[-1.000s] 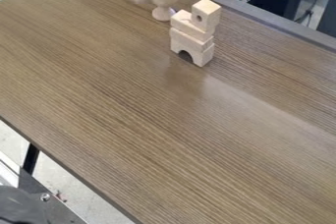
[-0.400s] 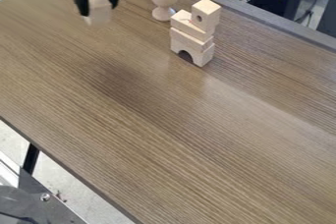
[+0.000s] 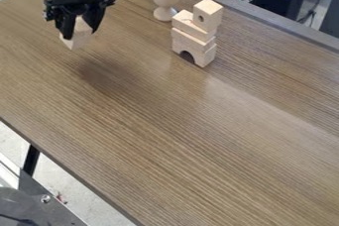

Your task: Remove the white block from the arch and place it on the centre of the table

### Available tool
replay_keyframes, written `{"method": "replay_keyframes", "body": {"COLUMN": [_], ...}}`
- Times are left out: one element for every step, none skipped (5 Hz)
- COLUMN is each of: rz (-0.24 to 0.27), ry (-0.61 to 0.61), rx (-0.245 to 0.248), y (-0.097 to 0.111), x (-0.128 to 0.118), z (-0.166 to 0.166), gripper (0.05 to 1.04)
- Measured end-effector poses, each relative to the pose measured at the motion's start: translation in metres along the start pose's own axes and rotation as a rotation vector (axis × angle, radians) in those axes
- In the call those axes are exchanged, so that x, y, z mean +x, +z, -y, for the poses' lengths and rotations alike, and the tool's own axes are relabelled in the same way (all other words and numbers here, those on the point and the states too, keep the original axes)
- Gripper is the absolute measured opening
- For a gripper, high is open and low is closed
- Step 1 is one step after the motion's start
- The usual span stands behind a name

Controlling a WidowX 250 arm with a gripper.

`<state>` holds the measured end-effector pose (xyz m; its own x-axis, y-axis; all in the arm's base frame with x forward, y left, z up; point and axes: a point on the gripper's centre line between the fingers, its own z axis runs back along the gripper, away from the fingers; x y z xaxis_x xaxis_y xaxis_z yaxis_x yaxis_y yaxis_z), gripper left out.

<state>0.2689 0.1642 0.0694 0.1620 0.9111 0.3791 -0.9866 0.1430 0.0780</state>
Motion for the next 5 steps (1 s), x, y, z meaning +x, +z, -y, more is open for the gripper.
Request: {"method": "replay_keyframes", "body": {"rz": [-0.052, -0.091, -0.103, -0.114, -0.114], "ry": [0.144, 0.231, 0.275, 0.234, 0.186], "rx": [-0.024, -0.054, -0.079, -0.117, -0.159], "y": [-0.007, -0.012, -0.017, -0.024, -0.019], "x": [-0.005, -0.007, -0.004, -0.008, -0.007], "z": [0.004, 0.004, 0.002, 0.001, 0.004], "gripper": [0.560, 0.560, 0.610, 0.911, 1.001]}}
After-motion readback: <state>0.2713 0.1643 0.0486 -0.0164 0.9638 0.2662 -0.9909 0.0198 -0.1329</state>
